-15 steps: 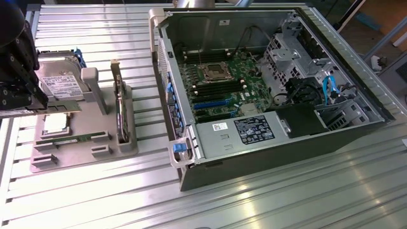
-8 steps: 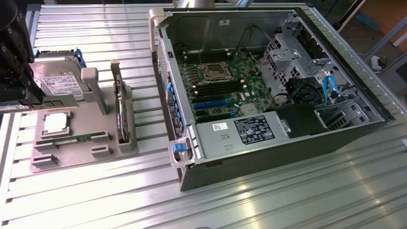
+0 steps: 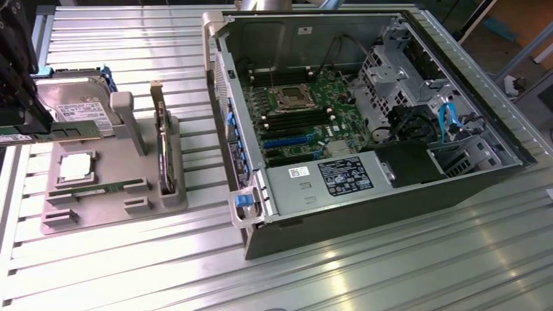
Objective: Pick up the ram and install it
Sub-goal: 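Pick up the ram and move it above insertion slot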
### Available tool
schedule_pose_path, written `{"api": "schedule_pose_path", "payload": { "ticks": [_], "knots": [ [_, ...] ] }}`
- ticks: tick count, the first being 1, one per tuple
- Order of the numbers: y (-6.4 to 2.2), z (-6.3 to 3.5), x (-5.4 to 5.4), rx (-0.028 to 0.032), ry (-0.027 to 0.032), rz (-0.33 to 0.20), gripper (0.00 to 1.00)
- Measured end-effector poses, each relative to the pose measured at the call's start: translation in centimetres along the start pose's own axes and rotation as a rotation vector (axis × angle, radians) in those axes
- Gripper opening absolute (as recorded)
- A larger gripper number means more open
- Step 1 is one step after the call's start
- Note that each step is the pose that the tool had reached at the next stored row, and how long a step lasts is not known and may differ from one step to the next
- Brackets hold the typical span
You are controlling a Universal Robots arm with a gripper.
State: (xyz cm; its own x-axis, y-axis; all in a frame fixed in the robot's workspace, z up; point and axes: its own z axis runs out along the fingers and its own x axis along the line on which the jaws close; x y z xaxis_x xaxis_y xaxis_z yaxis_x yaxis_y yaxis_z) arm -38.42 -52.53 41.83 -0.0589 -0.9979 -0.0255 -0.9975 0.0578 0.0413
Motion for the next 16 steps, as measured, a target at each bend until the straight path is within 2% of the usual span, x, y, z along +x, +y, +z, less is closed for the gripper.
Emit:
{"api": "schedule_pose_path", "payload": {
  "ticks": [5, 8, 12, 13, 16],
  "knots": [
    [0.0, -0.01, 0.0, 0.0, 0.0, 0.0, 0.12],
    [-0.3, -0.02, 0.0, 0.0, 0.0, 0.0, 0.12],
    [-1.33, -0.06, -0.1, -0.0001, 0.0, 0.0, 0.12],
    [-1.88, -0.08, -0.1, -0.0003, 0.0001, 0.0, 0.12],
    [-2.71, -0.11, -0.2, -0.0005, 0.0, 0.0, 0.12]
  ]
}}
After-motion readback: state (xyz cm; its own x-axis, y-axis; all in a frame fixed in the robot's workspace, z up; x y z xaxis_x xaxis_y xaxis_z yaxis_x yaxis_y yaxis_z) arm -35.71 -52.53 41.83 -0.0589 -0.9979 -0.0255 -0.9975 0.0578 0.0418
